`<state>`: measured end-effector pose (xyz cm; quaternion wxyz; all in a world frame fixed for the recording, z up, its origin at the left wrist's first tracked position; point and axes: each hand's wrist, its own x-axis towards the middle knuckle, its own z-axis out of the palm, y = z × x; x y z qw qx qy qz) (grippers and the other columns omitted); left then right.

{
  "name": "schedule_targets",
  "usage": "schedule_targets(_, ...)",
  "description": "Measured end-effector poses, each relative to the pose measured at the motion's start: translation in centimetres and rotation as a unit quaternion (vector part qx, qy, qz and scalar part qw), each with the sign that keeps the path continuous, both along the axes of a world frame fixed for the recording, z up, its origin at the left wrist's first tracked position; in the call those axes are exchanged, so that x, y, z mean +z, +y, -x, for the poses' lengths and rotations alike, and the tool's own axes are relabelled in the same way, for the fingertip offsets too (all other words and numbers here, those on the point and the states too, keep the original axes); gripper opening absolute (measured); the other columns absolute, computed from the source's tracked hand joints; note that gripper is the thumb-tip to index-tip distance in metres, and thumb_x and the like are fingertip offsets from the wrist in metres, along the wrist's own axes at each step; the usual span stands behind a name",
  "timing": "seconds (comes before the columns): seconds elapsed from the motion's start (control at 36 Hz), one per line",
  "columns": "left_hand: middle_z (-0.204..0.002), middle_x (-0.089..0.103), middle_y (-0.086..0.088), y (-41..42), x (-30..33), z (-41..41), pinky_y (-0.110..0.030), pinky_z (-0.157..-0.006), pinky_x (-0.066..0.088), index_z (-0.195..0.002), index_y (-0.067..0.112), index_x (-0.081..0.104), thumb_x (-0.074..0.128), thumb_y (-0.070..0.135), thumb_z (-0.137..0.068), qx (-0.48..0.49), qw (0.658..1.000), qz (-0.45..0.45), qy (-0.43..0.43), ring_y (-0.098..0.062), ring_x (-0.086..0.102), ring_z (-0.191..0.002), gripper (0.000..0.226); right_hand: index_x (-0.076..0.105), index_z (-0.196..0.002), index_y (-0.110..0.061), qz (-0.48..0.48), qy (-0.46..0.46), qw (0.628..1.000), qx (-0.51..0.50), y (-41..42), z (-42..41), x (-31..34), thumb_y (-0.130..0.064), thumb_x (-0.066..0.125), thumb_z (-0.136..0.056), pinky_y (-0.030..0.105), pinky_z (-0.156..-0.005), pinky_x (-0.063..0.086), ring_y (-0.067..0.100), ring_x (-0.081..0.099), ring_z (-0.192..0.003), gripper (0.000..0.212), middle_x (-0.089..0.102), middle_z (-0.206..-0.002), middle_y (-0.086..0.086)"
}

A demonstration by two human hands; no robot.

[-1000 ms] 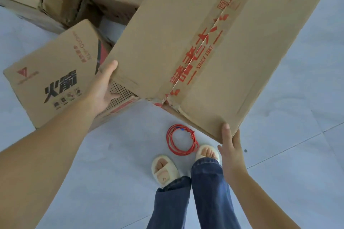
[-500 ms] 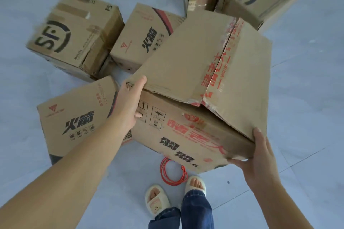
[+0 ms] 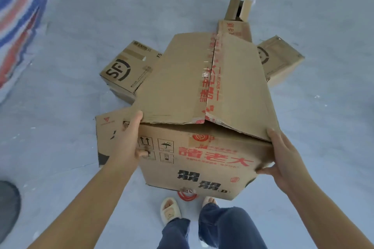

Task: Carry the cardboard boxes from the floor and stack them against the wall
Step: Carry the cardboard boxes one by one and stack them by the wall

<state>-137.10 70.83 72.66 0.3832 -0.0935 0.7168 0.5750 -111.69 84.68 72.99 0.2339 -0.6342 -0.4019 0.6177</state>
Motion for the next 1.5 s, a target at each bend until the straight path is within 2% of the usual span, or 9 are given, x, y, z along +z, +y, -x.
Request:
schedule_targets(0.14, -0.104, 0.058, 0.012, -4.2, 3.9, -2.9, -0.038, -0.061, 0.052, -0.114, 0.03, 0.052, 0.053, 0.041, -0.092, 0.085, 0.995, -0.025, 0.051, -0.01, 0.057, -0.092, 0.024, 0.056, -0.123, -0.033, -0.011, 0.017, 0.996, 0.089, 0.7, 0.5, 2.0, -0.039, 0.049, -0.095, 0.051, -0.07, 0.05, 0.011, 0.054, -0.097, 0.029, 0.059, -0.112, -0.012)
schedule_targets(0.33, -0.089, 0.05, 0.015, -9.1, 6.7, -10.8, -0.048, -0.076, 0.045, -0.089, 0.034, 0.05, 0.052, 0.039, -0.094, 0.261, 0.961, -0.028, 0.091, -0.003, 0.048, -0.074, 0.007, 0.058, -0.119, -0.024, -0.007, 0.065, 0.958, 0.279, 1.9, 0.6, 3.4, -0.038, 0.047, -0.097, 0.051, -0.067, 0.052, 0.018, 0.06, -0.092, 0.029, 0.063, -0.104, -0.002)
schedule_targets(0.53, -0.094, 0.053, 0.013, -13.8, 7.9, -21.7, -0.057, -0.088, 0.048, -0.09, 0.033, 0.053, 0.054, 0.041, -0.092, 0.426, 0.901, -0.005, 0.087, -0.004, 0.05, -0.082, 0.009, 0.058, -0.121, -0.029, -0.017, 0.094, 0.895, 0.435, 0.4, -0.7, 4.9, -0.037, 0.048, -0.097, 0.036, -0.053, 0.044, 0.013, 0.058, -0.082, 0.028, 0.061, -0.1, -0.006)
schedule_targets(0.61, -0.096, 0.053, 0.012, -16.5, 8.1, -26.9, -0.057, -0.088, 0.049, -0.1, 0.029, 0.054, 0.052, 0.041, -0.093, 0.493, 0.866, 0.013, 0.081, -0.005, 0.05, -0.086, 0.014, 0.056, -0.125, -0.03, -0.003, 0.092, 0.86, 0.501, -2.0, -1.2, 5.5, -0.036, 0.049, -0.097, 0.043, -0.061, 0.045, 0.011, 0.058, -0.086, 0.03, 0.062, -0.105, -0.01)
schedule_targets(0.89, -0.087, 0.048, 0.011, -24.9, 8.9, -45.2, -0.049, -0.082, 0.048, -0.085, 0.029, 0.051, 0.055, 0.036, -0.092, 0.716, 0.695, 0.022, 0.064, -0.004, 0.045, -0.074, 0.011, 0.062, -0.101, -0.033, 0.024, 0.084, 0.702, 0.707, -15.2, -5.0, 5.6, -0.035, 0.051, -0.096, 0.045, -0.083, 0.052, 0.008, 0.063, -0.088, 0.012, 0.069, -0.095, -0.013)
schedule_targets(1.06, -0.088, 0.048, 0.01, -29.9, 8.8, -58.2, -0.053, -0.088, 0.049, -0.087, 0.027, 0.051, 0.055, 0.037, -0.092, 0.808, 0.587, 0.036, 0.049, -0.005, 0.045, -0.075, 0.012, 0.06, -0.117, -0.031, 0.001, 0.061, 0.565, 0.823, -25.1, -11.5, 5.0, -0.042, 0.048, -0.096, 0.053, -0.073, 0.054, 0.017, 0.066, -0.088, 0.026, 0.07, -0.1, -0.006)
schedule_targets(1.17, -0.088, 0.049, 0.01, -33.0, 8.7, -67.7, -0.047, -0.077, 0.049, -0.086, 0.027, 0.051, 0.055, 0.037, -0.091, 0.851, 0.521, 0.038, 0.05, -0.006, 0.048, -0.075, 0.012, 0.059, -0.118, -0.034, 0.007, 0.041, 0.499, 0.866, -31.9, -18.1, 4.5, -0.044, 0.047, -0.096, 0.063, -0.081, 0.052, 0.017, 0.061, -0.098, 0.027, 0.066, -0.107, -0.008)
schedule_targets(1.25, -0.086, 0.048, 0.008, -35.3, 8.4, -74.3, -0.044, -0.075, 0.046, -0.085, 0.027, 0.051, 0.055, 0.036, -0.091, 0.878, 0.475, 0.043, 0.05, -0.01, 0.049, -0.075, 0.012, 0.057, -0.114, -0.038, 0.024, 0.031, 0.458, 0.888, -36.7, -23.4, 4.2, -0.044, 0.046, -0.097, 0.06, -0.085, 0.051, 0.009, 0.057, -0.096, 0.021, 0.062, -0.104, -0.017)
schedule_targets(1.5, -0.089, 0.049, 0.006, -39.0, 8.0, -91.5, -0.043, -0.07, 0.042, -0.091, 0.027, 0.053, 0.057, 0.039, -0.09, 0.936, 0.346, 0.061, 0.028, -0.014, 0.049, -0.073, 0.013, 0.053, -0.126, -0.036, 0.033, -0.004, 0.312, 0.949, -47.5, -37.9, 3.4, -0.048, 0.044, -0.096, 0.061, -0.084, 0.05, 0.018, 0.054, -0.109, 0.034, 0.059, -0.117, -0.01)
